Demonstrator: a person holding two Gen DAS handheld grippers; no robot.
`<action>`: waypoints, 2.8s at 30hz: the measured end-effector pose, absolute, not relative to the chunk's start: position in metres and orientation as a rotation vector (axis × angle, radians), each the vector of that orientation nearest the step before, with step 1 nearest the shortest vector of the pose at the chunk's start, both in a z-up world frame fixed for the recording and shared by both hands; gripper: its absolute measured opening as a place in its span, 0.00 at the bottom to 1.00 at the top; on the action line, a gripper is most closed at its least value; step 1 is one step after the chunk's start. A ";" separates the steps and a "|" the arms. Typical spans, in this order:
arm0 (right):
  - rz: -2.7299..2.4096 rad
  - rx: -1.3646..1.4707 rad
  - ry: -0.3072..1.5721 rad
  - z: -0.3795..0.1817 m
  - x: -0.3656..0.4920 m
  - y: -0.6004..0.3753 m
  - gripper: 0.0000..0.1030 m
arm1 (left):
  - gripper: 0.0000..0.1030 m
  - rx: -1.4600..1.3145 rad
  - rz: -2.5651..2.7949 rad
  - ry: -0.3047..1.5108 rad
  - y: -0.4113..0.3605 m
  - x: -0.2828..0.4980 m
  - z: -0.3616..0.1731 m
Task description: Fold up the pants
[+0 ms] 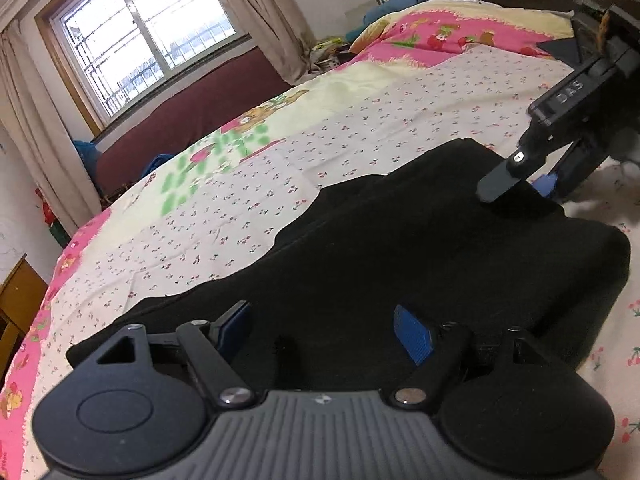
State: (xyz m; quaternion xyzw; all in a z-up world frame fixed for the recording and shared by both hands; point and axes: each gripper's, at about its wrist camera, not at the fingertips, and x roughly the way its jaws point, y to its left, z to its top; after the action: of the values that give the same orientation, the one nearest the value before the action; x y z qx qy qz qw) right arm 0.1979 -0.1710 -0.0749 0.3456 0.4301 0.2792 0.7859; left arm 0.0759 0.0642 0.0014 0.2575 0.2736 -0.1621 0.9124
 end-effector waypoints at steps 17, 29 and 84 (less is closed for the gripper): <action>0.726 0.853 0.932 -0.089 0.201 -0.131 0.54 | 0.90 0.551 -0.281 0.573 0.077 0.096 -0.002; 0.717 1.001 0.979 -0.121 0.212 -0.152 0.28 | 0.96 0.569 -0.296 0.601 0.077 0.105 -0.013; 0.214 0.470 1.002 0.095 0.150 -0.073 0.24 | 0.89 0.255 -0.263 0.430 0.081 0.077 0.007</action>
State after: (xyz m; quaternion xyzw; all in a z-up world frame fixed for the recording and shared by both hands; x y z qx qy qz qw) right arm 0.1496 -0.0727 0.0951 0.2230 0.4749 0.1013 0.8453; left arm 0.0775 0.0807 0.0066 0.1259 0.2122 -0.1295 0.9604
